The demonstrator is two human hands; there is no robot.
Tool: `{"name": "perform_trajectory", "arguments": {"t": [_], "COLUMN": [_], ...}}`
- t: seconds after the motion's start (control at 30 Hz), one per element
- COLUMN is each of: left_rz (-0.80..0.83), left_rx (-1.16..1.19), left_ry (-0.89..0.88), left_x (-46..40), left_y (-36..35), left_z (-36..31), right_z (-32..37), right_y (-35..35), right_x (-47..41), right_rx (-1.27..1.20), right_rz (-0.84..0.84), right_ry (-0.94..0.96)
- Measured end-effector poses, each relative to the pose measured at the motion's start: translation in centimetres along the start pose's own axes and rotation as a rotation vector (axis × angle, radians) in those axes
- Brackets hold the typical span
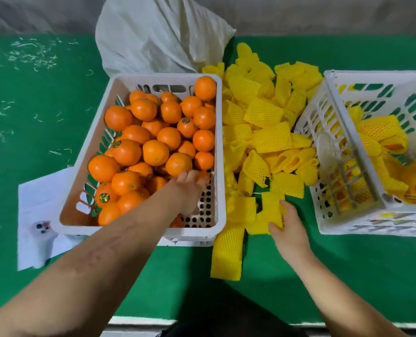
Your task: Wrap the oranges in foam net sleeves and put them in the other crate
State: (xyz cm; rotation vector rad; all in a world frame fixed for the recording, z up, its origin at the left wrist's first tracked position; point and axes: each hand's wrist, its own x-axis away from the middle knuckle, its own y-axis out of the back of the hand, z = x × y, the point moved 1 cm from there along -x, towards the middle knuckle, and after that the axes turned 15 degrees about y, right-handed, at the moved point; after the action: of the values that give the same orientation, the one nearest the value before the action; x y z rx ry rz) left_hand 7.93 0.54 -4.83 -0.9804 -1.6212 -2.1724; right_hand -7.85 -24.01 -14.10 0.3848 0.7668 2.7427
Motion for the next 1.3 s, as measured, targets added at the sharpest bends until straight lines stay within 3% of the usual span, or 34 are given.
{"name": "perform_trajectory", "arguments": {"t": [0.13,0.27,0.37,0.5,0.57,0.7,0.8,0.9,1.07,1.13,1.3], "left_rz": [-0.252,-0.66,-0.694,-0.704,-0.733,-0.834,-0.725,-0.449,-0.11,0.007,0.094], "left_rx": [-0.074,0.043,0.072,0.057,0.286,1.068,1.522,1.795,1.776,1.83,1.865], "left_ry": [0.118,0.211,0.329,0.272,0.252,0.101,-0.073,-0.215,-0.355,-0.403,-0.426], "left_x": [-2.5,-3.3,-3.5,-3.0,-2.0,1.6,5.4,7.5,8.0,8.0,7.7], "left_y": [-0.5,-0.4,-0.5,-0.2,0.8,1.7,1.6,0.9,0.3,0.5,0.8], "left_z": [-1.0,-0.1,2.6,2.6,2.0,0.1,-2.6,-5.7,-6.9,-6.2,-6.5], "right_z": [4.4,8.0,9.5,9.9,9.9,10.2,11.5,13.4,14.7,14.3,14.0], "right_y": [0.1,1.0,1.3,1.2,1.4,2.3,2.7,2.7,2.6,2.9,4.5], "right_x": [-1.6,-2.5,-2.4,-1.9,-1.7,-1.5,-1.2,-0.3,0.8,1.1,1.2], "right_rx": [-0.203,-0.318,-0.493,-0.74,-0.801,-0.764,-0.734,-0.779,-1.074,-1.103,-0.693], "right_rz": [-0.14,-0.177,-0.182,-0.205,-0.221,-0.297,-0.305,-0.248,-0.147,-0.095,-0.078], "right_ry": [0.078,0.146,0.172,0.076,0.045,0.106,0.196,0.258,0.093,0.108,0.362]}}
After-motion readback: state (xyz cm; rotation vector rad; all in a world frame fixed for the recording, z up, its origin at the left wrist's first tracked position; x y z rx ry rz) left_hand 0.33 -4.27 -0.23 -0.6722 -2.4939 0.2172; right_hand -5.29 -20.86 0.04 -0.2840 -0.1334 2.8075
